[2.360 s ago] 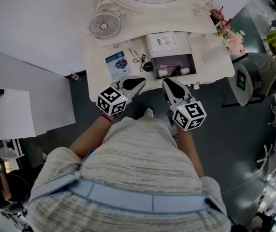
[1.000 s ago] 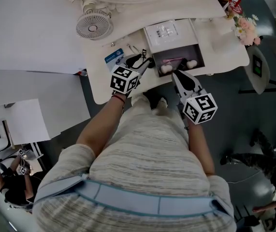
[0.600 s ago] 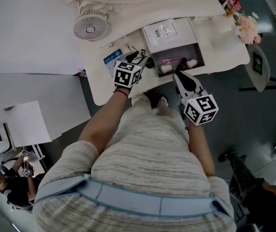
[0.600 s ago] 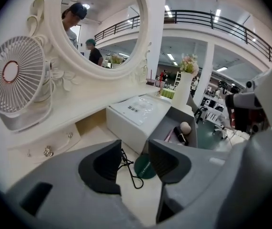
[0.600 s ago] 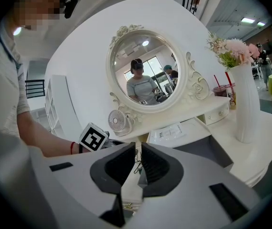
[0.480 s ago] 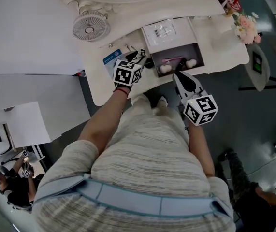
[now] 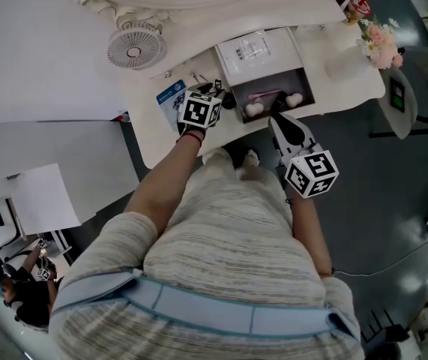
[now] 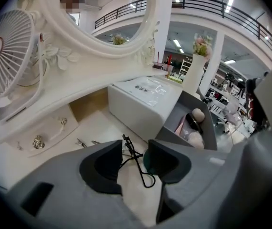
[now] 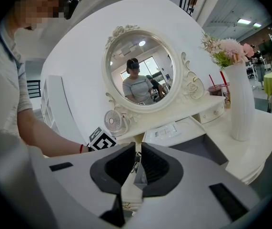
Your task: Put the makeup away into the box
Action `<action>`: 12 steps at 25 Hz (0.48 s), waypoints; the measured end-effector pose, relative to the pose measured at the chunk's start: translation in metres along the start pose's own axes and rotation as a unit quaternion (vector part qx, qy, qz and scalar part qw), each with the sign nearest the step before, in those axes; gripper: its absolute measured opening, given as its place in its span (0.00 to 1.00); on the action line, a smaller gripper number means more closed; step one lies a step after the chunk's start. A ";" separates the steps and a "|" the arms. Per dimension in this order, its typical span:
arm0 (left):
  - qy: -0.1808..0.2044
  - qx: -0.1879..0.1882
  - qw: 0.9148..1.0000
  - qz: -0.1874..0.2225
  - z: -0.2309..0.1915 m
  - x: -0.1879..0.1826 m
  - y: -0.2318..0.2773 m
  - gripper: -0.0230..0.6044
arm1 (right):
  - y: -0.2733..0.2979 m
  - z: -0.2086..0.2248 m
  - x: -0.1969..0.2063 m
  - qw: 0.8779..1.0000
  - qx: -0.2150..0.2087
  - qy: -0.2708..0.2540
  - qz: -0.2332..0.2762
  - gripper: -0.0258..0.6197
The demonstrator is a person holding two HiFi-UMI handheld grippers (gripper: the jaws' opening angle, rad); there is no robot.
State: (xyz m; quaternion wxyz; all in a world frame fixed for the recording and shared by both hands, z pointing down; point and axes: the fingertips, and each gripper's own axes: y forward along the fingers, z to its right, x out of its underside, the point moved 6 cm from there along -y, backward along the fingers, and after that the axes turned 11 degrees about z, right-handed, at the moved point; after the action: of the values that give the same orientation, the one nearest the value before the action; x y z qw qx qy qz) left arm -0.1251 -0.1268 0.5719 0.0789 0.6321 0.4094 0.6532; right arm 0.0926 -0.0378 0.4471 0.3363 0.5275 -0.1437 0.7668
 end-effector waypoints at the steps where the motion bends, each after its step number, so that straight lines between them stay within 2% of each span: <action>1: 0.001 -0.002 1.000 -0.004 -0.001 0.000 0.002 0.31 | 0.000 0.001 0.000 1.000 0.001 0.000 0.000 0.06; 6: -0.006 -0.011 1.000 -0.018 -0.008 0.006 0.009 0.31 | 0.001 0.004 0.001 1.000 0.007 0.003 0.000 0.06; 12: 0.008 -0.011 0.999 -0.035 -0.007 0.008 0.013 0.30 | 0.002 0.007 0.000 1.000 0.010 0.006 -0.001 0.06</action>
State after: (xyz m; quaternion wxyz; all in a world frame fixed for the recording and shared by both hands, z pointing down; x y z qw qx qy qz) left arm -0.1276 -0.1340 0.5874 0.1056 0.6110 0.4245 0.6598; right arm 0.0961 -0.0429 0.4499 0.3323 0.5264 -0.1335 0.7712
